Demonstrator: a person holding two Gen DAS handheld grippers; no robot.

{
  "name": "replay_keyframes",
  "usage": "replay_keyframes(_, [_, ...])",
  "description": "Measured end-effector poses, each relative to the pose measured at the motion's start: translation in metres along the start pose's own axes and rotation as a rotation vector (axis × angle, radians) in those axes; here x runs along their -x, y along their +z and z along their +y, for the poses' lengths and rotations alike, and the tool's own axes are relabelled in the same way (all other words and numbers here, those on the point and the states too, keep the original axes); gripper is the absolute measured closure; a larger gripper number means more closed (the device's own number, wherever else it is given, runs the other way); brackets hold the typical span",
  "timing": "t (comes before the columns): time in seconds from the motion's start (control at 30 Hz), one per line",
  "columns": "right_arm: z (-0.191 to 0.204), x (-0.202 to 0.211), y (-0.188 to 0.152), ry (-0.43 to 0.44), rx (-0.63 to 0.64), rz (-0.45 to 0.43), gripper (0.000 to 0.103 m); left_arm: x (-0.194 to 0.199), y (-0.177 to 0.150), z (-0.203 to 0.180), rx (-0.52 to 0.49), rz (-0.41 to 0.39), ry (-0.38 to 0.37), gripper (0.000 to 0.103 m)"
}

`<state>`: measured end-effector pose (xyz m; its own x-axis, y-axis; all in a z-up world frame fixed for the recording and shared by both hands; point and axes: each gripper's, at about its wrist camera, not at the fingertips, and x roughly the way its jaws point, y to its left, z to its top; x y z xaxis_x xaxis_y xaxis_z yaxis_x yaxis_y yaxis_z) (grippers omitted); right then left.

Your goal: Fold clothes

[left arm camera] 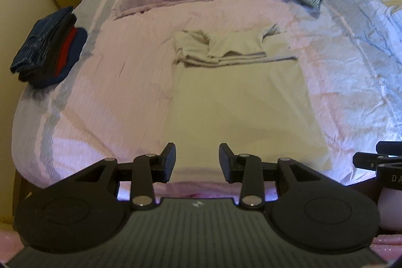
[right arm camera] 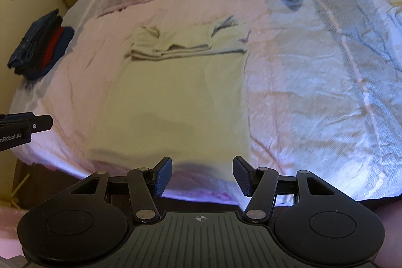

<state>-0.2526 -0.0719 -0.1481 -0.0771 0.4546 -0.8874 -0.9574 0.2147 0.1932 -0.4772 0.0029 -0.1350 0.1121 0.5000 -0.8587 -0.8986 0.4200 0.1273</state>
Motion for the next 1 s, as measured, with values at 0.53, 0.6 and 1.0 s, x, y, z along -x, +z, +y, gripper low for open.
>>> replay_keyframes(0.53, [-0.003,-0.002,-0.020,0.033,0.084,0.046,0.046,0.013,-0.032,-0.012,0.058,0.040,0.050,0.067])
replay_keyframes(0.6, [-0.006,0.000,-0.022,0.032,0.087,0.044,0.046,0.015,-0.033,-0.015,0.062,0.039,0.053,0.067])
replay_keyframes(1.0, [-0.028,0.014,-0.031,0.048,0.106,0.032,0.046,0.029,-0.048,-0.034,0.094,0.024,0.085,0.066])
